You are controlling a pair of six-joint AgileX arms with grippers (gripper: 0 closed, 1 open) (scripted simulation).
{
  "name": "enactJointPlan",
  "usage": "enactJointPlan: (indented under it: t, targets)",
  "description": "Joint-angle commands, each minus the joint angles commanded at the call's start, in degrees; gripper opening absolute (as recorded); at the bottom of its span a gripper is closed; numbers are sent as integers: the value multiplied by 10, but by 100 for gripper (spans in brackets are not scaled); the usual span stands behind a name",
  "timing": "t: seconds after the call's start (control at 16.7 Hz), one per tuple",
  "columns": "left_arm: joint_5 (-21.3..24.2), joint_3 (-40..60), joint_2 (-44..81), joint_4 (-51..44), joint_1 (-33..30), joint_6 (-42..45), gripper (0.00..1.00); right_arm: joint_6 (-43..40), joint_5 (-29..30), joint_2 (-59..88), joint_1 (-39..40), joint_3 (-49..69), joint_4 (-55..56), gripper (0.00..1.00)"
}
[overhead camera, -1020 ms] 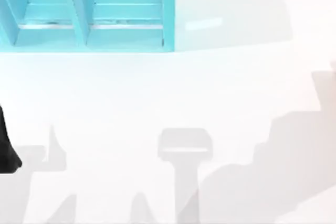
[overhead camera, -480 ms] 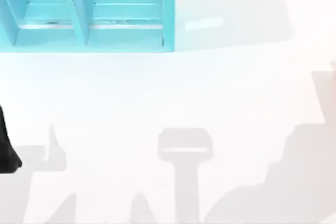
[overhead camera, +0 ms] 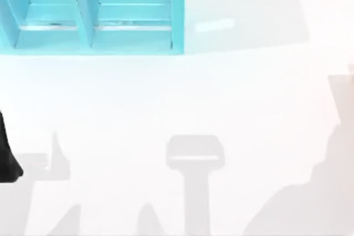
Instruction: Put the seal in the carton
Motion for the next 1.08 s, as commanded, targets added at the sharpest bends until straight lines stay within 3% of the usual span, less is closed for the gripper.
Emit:
enactJointPlan:
  t: [0.36,1.08]
  targets:
    - [0,0,0,0,0,0,100,2,0,10,1,-20,23,0]
    - [0,0,0,0,0,0,100,2,0,10,1,-20,23,90]
